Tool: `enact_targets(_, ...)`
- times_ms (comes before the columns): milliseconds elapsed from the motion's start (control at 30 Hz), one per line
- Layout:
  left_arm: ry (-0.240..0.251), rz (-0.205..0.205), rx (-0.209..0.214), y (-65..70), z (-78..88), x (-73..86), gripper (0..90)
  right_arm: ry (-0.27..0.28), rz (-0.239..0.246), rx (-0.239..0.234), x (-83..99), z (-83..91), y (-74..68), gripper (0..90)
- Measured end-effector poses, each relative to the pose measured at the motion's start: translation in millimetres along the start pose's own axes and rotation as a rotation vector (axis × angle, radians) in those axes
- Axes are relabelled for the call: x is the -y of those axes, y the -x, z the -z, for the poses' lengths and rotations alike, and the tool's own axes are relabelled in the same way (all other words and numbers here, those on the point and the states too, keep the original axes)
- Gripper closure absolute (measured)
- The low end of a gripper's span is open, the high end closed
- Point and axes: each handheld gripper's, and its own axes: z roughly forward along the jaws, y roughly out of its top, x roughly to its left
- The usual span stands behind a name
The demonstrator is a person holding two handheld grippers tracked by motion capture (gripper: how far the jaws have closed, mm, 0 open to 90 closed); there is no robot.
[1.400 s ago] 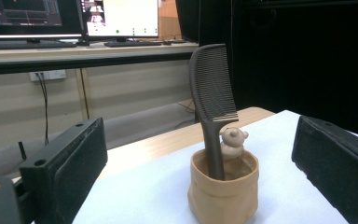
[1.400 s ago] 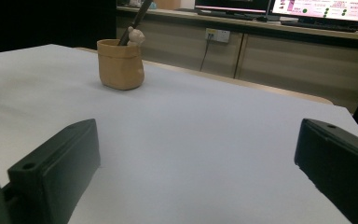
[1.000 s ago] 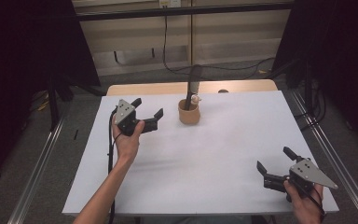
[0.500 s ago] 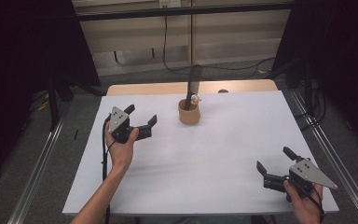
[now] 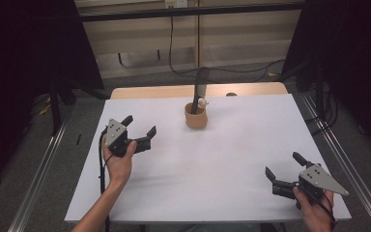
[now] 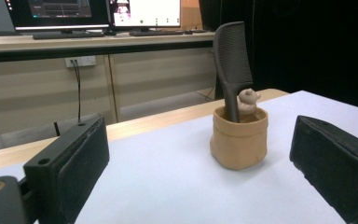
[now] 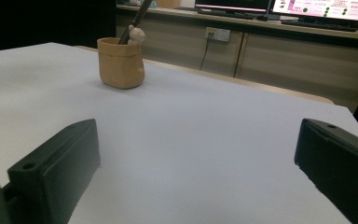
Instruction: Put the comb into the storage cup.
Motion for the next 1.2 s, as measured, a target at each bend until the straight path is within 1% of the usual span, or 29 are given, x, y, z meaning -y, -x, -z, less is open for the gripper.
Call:
enact_targets(67,0.002,-0.006,-0.002,-0.2,2.2,0.9,4.4,-0.001,0.000,0.002,0.0,-0.2,-0.4,0.0)
enact_targets(133,-0.003,0.002,0.000,-1.1,4.5,3.0,4.1,-0.001,0.000,0.002,0.0,-0.3,-0.4,0.0)
enact_targets(167,-0.002,0.012,-0.007,-1.4,5.3,4.6,4.1,-0.001,0.000,0.002,0.0,-0.3,-0.4,0.0)
enact_targets(200,-0.011,0.008,-0.010,-2.4,6.8,6.2,4.1,-0.002,0.000,0.003,-0.1,-0.2,-0.4,0.0)
enact_targets(267,-0.019,0.019,-0.017,-3.2,9.7,8.5,4.1,-0.002,0.000,0.002,-0.2,-0.2,-0.4,0.0)
enact_targets(333,-0.010,0.013,-0.024,-2.8,13.6,9.5,4.1,0.000,-0.001,0.000,-0.1,-0.6,0.0,0.0)
enact_targets(533,-0.001,0.010,-0.022,-1.1,25.5,11.9,4.1,0.000,0.002,-0.004,0.0,-1.9,-1.0,0.0)
enact_targets(567,-0.010,0.001,-0.019,-1.6,28.1,12.2,4.1,-0.001,0.003,-0.002,0.0,-1.9,-1.1,0.0)
enact_targets(600,-0.013,0.006,-0.017,-1.7,29.6,12.5,3.8,-0.001,-0.001,0.000,0.0,-1.6,-1.1,0.0)
enact_targets(633,-0.002,0.016,-0.023,-1.7,32.4,13.6,3.6,-0.002,-0.003,0.002,-0.1,-1.2,-1.1,0.0)
enact_targets(700,-0.001,0.012,-0.040,-1.2,36.8,14.7,3.6,-0.001,-0.001,0.004,0.1,-0.9,-0.3,0.0)
enact_targets(767,-0.007,0.010,-0.040,-0.9,40.4,15.6,3.6,-0.003,-0.002,0.006,0.4,-0.9,0.1,0.0)
enact_targets(867,0.000,0.018,-0.043,0.9,46.0,17.8,3.5,-0.001,-0.003,0.007,0.6,-0.7,0.9,0.0)
enact_targets(933,-0.013,0.009,-0.042,1.6,50.0,19.2,3.4,0.000,-0.008,0.009,0.7,-0.8,1.3,0.0)
enact_targets(967,-0.009,0.018,-0.039,2.4,52.3,20.7,3.4,0.001,-0.008,0.008,0.7,-0.9,1.5,0.0)
enact_targets(1067,-0.013,0.024,-0.038,3.6,56.9,23.0,3.4,0.002,-0.003,0.007,0.2,-1.7,1.3,0.0)
enact_targets(1133,-0.010,0.043,-0.037,4.0,60.7,24.6,3.4,0.005,-0.005,0.005,-0.1,-2.2,0.1,0.0)
enact_targets(1167,-0.014,0.045,-0.035,4.3,62.2,25.2,3.4,0.005,-0.001,0.004,-0.1,-2.2,0.1,0.0)
enact_targets(1200,-0.015,0.036,-0.035,4.9,64.3,25.8,3.4,0.004,-0.001,0.004,-0.1,-2.1,0.0,0.0)
